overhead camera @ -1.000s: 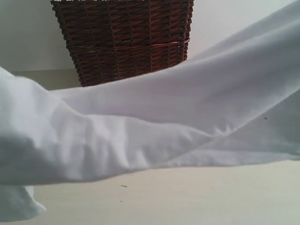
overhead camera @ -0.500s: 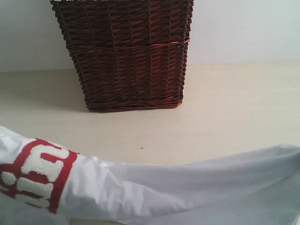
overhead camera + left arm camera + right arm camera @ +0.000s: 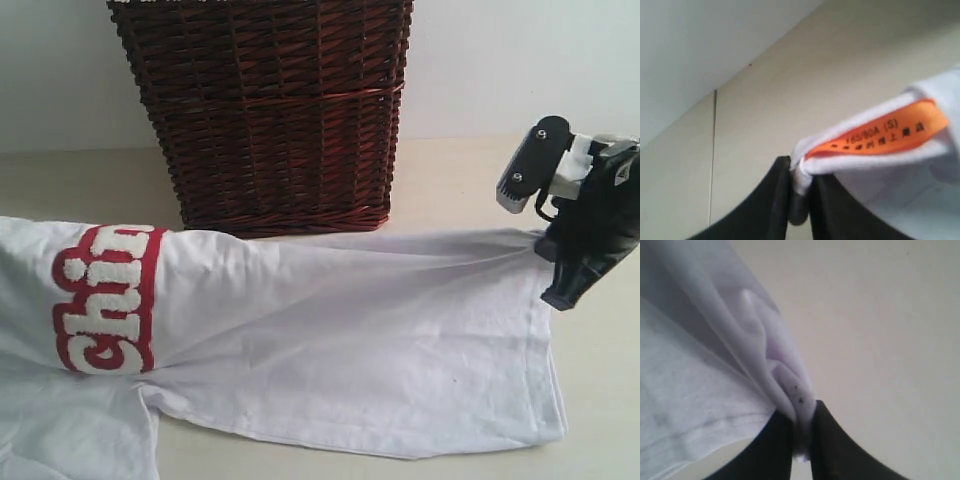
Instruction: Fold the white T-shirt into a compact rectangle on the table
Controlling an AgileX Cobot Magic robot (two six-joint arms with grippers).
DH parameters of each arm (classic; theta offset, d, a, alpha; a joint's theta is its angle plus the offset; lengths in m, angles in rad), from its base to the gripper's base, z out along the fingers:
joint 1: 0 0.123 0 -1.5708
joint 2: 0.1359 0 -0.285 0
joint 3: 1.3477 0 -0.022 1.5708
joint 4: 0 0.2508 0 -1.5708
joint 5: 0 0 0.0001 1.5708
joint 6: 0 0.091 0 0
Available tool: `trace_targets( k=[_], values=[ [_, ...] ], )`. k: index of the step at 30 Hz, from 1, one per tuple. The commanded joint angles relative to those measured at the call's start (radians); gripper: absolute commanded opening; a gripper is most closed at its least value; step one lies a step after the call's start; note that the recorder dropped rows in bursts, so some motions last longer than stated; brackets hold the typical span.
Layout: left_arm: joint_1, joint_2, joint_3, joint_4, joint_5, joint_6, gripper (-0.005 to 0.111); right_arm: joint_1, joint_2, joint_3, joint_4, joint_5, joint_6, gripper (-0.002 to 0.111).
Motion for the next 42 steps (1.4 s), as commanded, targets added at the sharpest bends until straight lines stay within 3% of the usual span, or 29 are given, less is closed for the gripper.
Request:
trace_targets(
  k=[1,3,8,11,14,17,20,25,28,32,36,42],
  values=[
    [-0.016,0.179,-0.058,-0.008,-0.173,0.000,0.050,0.001,0.080,0.003,-0.025,-0.243,0.020,0.042],
    [-0.016,0.245,-0.088,-0.016,-0.222,-0.002,0.064,0.001,0.094,0.003,-0.025,-0.352,0.022,0.061],
    [-0.016,0.277,-0.128,-0.017,-0.254,-0.005,0.064,0.001,0.088,-0.027,-0.021,-0.425,0.146,0.057],
    [-0.016,0.235,-0.128,-0.028,-0.249,-0.021,0.057,0.001,0.071,-0.041,-0.021,-0.387,0.231,0.052],
    [-0.022,0.194,-0.128,-0.033,-0.170,-0.186,0.031,0.001,0.035,-0.043,-0.013,-0.324,0.308,0.032],
    [-0.043,0.159,-0.140,0.005,-0.006,-0.315,0.001,0.001,0.008,-0.043,-0.008,-0.232,0.314,0.003],
    [-0.072,0.155,-0.192,0.007,0.235,-0.399,0.000,0.001,0.010,-0.065,0.046,-0.072,0.334,0.000],
    [-0.083,0.203,-0.293,-0.011,0.697,-0.392,0.000,0.001,0.036,-0.113,0.175,0.153,0.329,0.000],
    [-0.083,0.244,-0.300,-0.027,0.801,-0.380,0.000,0.001,0.055,-0.113,0.231,0.202,0.310,0.000],
    [-0.083,0.298,-0.300,-0.098,0.812,-0.325,0.000,0.001,0.101,-0.113,0.305,0.202,0.269,0.000],
    [-0.083,0.351,-0.300,-0.174,0.764,-0.252,0.000,0.001,0.192,-0.116,0.342,0.088,0.269,0.000],
    [-0.083,0.455,-0.373,-0.179,0.721,-0.252,0.000,0.001,0.371,-0.211,0.339,-0.033,0.338,0.000]
  ],
)
